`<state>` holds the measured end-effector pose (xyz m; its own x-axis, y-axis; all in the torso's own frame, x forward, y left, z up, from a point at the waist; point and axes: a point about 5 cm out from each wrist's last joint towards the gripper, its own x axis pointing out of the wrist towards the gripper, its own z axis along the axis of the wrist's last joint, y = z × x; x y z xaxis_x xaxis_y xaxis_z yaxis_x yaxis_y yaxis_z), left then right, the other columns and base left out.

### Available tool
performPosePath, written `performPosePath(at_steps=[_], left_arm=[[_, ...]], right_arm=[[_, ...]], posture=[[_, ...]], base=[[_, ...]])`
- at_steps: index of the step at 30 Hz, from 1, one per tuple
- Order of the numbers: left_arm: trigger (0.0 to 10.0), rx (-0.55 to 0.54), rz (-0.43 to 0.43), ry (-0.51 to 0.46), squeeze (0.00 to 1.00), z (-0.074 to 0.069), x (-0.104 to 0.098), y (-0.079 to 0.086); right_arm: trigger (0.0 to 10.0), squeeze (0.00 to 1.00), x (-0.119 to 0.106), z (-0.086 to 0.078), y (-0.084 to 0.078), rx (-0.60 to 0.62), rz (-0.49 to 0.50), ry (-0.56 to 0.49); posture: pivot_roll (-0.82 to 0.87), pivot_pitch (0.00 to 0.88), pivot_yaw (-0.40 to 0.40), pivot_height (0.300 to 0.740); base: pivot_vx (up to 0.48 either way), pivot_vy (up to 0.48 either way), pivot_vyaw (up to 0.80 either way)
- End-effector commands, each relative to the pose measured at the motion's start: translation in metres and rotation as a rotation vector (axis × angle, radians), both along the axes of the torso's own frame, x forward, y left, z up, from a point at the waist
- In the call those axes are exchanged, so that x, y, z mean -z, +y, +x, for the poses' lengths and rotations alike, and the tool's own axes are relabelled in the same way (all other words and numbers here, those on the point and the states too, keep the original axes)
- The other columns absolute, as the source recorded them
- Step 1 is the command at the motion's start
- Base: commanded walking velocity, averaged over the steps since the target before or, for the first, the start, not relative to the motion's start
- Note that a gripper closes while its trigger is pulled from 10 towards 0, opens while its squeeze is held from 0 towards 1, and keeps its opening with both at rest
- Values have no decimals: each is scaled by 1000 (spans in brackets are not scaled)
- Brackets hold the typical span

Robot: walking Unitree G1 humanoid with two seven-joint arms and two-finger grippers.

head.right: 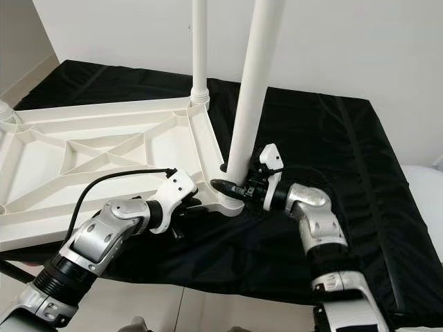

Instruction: Building children table

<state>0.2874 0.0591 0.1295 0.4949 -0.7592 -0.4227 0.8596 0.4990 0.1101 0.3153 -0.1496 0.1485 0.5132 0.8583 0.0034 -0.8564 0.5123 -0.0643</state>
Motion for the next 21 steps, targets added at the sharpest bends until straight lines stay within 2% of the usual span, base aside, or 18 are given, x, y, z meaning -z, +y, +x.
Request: performPosePath(at_steps=[1, 7, 8, 13, 18, 19, 21], left_arm=[[10000, 7, -17, -15, 0, -1, -4, -3], [10000, 10, -18, -14, 0, -2, -3, -4], [10000, 13, -19, -13, 0, -2, -3, -5], [10000, 14, -20, -12, 0, -2, -3, -6], [10000, 14, -20, -13, 0, -2, -3, -6], [10000, 14, -20, -13, 0, -2, -3, -6], [10000, 14, -20, -12, 0, -3, -2, -6]], right_arm=[[0, 0, -3, -4, 12, -26, 54, -3], [0, 0, -3, -3, 16, 110, 69, -5], [0, 0, -4, -3, 18, 180, 68, -11], [0, 0, -4, -3, 20, 207, 69, -11], [0, 0, 3, 2, 23, 411, 79, 72], [0, 0, 3, 2, 23, 411, 79, 72], [0, 0, 5, 3, 25, 488, 70, 73]], posture=[[17, 16, -27, 740], [11, 13, -29, 740], [12, 10, -31, 740], [12, 10, -31, 740], [16, 1, -33, 740], [16, 1, -33, 740], [19, 0, -35, 740]], base=[[0, 0, 0], [0, 0, 0], [0, 0, 0], [0, 0, 0], [0, 0, 0], [0, 0, 0], [0, 0, 0]])
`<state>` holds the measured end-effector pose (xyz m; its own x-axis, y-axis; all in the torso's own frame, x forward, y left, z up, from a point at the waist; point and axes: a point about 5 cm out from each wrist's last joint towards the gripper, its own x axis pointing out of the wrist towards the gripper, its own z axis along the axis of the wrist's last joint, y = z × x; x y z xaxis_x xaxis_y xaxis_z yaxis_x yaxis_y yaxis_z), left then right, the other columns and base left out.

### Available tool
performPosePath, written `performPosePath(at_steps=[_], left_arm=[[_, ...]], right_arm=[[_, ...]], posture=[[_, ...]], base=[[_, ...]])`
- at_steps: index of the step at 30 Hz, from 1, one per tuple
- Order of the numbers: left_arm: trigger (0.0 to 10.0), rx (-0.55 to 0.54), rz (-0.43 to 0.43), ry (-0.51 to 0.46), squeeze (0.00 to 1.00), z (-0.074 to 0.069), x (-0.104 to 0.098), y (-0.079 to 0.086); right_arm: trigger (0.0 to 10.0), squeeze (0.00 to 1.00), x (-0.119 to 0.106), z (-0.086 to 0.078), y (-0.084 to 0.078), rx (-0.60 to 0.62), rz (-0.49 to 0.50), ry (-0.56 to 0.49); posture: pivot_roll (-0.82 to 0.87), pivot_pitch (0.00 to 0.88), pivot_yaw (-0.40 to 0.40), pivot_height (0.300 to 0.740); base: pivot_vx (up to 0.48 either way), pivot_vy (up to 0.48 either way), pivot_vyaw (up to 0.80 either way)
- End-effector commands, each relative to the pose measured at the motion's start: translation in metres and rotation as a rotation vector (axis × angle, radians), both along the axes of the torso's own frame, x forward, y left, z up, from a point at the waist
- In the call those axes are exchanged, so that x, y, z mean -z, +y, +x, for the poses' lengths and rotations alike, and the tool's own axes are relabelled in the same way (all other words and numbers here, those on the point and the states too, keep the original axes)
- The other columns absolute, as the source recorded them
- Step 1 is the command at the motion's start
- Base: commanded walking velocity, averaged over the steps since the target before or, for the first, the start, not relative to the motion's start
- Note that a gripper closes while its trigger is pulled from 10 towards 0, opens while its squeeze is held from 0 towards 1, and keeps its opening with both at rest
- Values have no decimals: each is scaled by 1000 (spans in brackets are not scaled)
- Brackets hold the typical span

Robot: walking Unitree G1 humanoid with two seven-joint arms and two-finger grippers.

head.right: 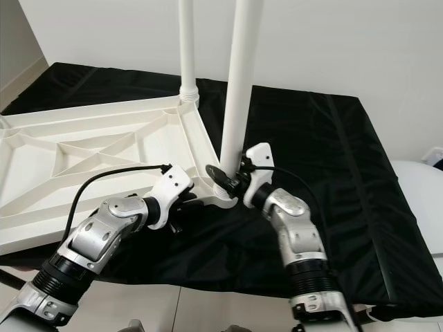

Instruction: Building children table

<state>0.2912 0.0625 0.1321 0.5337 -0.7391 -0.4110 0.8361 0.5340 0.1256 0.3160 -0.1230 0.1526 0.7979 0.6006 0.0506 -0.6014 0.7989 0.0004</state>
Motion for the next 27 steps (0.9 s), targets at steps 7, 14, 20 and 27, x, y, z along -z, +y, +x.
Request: performPosePath(at_steps=[7, 14, 20, 27], left_arm=[[10000, 57, -16, 7, 0, -7, 1, -9], [10000, 51, -17, 6, 0, -7, 0, -9], [10000, 49, -16, 7, 0, -7, 0, -9], [10000, 46, -18, 10, 0, -8, 0, -9]], right_arm=[[0, 0, 12, 3, 12, 227, 42, 88], [0, 0, 17, 0, 26, 352, 59, 106], [0, 0, 20, -2, 32, 418, 55, 104], [0, 0, 27, -12, 52, 465, 64, 144]], posture=[[21, 0, -35, 740], [27, 0, -33, 740], [28, 4, -34, 740], [25, 13, -33, 740]], base=[[0, 0, 0], [0, 0, 0], [0, 0, 0], [0, 0, 0]])
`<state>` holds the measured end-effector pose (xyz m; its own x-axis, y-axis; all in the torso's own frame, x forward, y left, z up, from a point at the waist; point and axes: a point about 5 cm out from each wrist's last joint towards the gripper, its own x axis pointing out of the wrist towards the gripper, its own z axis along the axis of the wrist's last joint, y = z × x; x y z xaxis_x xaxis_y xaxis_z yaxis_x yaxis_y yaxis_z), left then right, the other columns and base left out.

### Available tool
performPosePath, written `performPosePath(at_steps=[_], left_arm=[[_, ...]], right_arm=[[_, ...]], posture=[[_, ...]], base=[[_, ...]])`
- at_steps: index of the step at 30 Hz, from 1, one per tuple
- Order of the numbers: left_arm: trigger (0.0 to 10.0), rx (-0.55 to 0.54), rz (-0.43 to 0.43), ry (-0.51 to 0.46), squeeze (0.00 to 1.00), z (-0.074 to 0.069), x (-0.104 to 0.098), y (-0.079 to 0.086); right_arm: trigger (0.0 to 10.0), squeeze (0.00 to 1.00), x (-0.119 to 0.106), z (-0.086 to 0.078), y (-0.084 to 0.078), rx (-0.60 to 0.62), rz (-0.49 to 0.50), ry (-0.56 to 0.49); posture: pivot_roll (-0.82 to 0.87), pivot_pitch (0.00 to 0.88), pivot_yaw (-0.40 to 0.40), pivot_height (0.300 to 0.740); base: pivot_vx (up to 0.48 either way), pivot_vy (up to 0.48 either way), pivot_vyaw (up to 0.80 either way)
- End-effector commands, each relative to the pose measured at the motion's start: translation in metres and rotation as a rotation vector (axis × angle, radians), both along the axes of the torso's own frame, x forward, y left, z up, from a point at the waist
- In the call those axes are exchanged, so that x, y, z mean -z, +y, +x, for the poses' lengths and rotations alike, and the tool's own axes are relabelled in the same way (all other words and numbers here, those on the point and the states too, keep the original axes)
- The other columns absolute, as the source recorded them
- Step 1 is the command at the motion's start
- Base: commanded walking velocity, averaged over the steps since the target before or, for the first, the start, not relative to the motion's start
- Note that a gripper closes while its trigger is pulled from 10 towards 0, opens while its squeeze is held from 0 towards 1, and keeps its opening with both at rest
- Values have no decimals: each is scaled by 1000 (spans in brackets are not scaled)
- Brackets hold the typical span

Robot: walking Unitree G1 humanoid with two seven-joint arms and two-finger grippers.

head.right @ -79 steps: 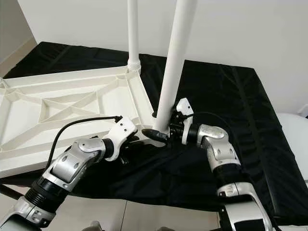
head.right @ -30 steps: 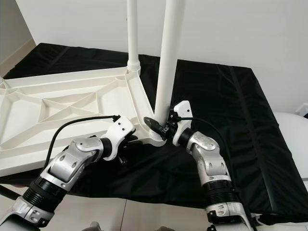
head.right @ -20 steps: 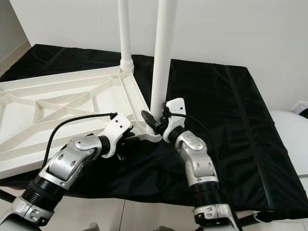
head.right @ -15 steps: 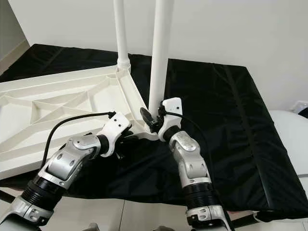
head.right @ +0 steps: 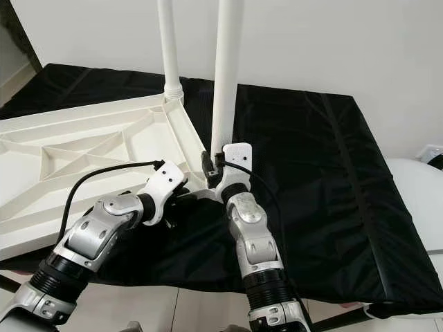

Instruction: Building children table

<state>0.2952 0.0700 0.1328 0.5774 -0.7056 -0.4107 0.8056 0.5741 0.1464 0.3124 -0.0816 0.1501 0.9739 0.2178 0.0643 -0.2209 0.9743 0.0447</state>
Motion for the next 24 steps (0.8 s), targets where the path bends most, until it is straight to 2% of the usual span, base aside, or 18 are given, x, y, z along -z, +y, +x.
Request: performPosePath(at_steps=[1, 6, 7, 13, 14, 15, 16, 24], left_arm=[[10000, 96, -30, 27, 0, -11, 1, -16], [10000, 95, -30, 27, 0, -11, 1, -16], [10000, 95, -30, 26, 0, -11, 1, -16], [10000, 97, -26, 31, 0, -12, 3, -17], [10000, 100, -24, 34, 0, -13, 4, -17], [10000, 100, -24, 34, 0, -13, 4, -17], [10000, 99, -4, 32, 0, -13, 7, -16], [10000, 98, 12, 26, 0, -12, 8, -15]], right_arm=[[0, 0, 25, -8, 9, 42, 41, 129], [0, 0, 24, -6, 6, 51, 39, 130], [10000, 0, 24, -5, 5, 52, 38, 130], [10000, 0, 24, 0, -5, 61, 25, 129], [10000, 349, 23, 1, -8, 62, 22, 125], [10000, 349, 23, 1, -8, 62, 22, 125], [10000, 1000, 20, 5, -15, 45, 24, 116], [10000, 1000, 16, 8, -23, -8, 11, 102]], posture=[[24, 14, -32, 740], [23, 16, -32, 740], [22, 17, -33, 740], [21, 19, -32, 740], [20, 20, -31, 740], [20, 20, -31, 740], [20, 19, -31, 740], [17, 18, -30, 740]], base=[[0, 0, 0], [0, 0, 0], [0, 0, 0], [0, 0, 0], [0, 0, 0], [0, 0, 0], [0, 0, 0], [0, 0, 0]])
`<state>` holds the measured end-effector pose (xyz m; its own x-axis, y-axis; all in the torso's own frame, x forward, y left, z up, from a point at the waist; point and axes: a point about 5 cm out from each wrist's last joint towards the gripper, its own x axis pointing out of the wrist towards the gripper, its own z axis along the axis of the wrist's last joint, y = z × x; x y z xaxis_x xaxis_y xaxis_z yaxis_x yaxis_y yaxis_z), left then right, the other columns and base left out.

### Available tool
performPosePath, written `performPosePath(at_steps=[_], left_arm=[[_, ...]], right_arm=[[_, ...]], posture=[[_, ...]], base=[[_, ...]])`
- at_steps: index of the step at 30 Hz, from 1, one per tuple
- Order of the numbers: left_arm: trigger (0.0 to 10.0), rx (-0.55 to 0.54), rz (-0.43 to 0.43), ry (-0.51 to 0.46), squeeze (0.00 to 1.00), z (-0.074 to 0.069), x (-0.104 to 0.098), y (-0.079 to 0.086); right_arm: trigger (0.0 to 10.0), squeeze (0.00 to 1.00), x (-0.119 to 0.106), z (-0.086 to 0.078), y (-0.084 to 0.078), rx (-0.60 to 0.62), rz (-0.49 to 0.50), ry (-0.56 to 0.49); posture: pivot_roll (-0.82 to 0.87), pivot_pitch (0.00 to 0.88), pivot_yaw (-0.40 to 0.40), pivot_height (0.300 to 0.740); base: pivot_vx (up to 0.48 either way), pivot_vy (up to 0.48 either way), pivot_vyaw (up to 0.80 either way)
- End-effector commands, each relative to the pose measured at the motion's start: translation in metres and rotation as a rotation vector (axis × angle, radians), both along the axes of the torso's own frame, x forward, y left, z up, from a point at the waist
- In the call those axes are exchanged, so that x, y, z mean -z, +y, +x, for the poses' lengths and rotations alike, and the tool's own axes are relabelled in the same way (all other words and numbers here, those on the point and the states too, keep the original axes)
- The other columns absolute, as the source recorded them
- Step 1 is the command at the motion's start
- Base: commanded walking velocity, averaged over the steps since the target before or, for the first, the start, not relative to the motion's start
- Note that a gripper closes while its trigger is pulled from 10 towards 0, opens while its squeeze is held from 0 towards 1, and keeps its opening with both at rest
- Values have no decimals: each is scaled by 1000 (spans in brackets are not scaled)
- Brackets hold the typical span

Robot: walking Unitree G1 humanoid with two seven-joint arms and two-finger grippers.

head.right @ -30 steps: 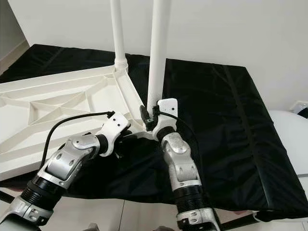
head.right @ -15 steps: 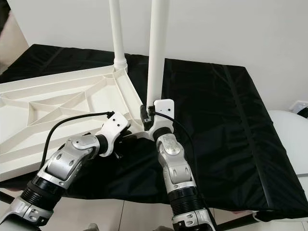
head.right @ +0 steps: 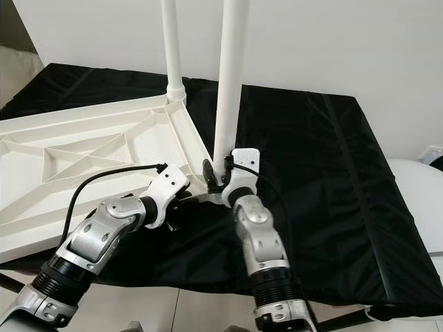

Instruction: Building children table

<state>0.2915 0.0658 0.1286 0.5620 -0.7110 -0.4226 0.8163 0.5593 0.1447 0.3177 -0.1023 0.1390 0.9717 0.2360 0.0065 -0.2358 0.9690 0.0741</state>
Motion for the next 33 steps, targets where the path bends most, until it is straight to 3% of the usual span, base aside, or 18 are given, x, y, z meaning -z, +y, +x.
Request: performPosePath(at_steps=[1, 5, 9, 10, 14, 20, 23, 33], left_arm=[[10000, 83, 7, 15, 0, -8, 4, -11], [10000, 84, 6, 15, 0, -7, 3, -11], [10000, 84, 10, 13, 0, -7, 4, -11], [10000, 84, 12, 13, 0, -7, 4, -10], [10000, 85, 12, 13, 0, -6, 4, -10], [10000, 87, 11, 10, 0, -6, 4, -11], [10000, 87, 11, 10, 0, -6, 4, -11], [10000, 85, 11, 5, 0, -5, 3, -10]], right_arm=[[10000, 1000, 2, 5, -9, -64, -26, 32], [10000, 1000, 0, 6, -13, -104, -33, 24], [10000, 1000, -9, 10, -25, -221, -51, 1], [10000, 0, -14, 12, -30, -279, -60, -19], [10000, 0, -19, 12, -45, -489, -127, -45], [10000, 0, -18, 10, -54, -688, -133, 2], [10000, 0, -18, 10, -54, -688, -133, 2], [10000, 0, -20, 14, -57, -850, -194, 4]], posture=[[12, 17, -28, 740], [12, 17, -28, 740], [9, 15, -27, 740], [9, 14, -27, 740], [9, 8, -27, 740], [12, 0, -25, 740], [12, 0, -25, 740], [19, 0, -24, 740]], base=[[0, 0, 0], [0, 0, 0], [0, 0, 0], [0, 0, 0], [0, 0, 0], [0, 0, 0], [0, 0, 0], [0, 0, 0]])
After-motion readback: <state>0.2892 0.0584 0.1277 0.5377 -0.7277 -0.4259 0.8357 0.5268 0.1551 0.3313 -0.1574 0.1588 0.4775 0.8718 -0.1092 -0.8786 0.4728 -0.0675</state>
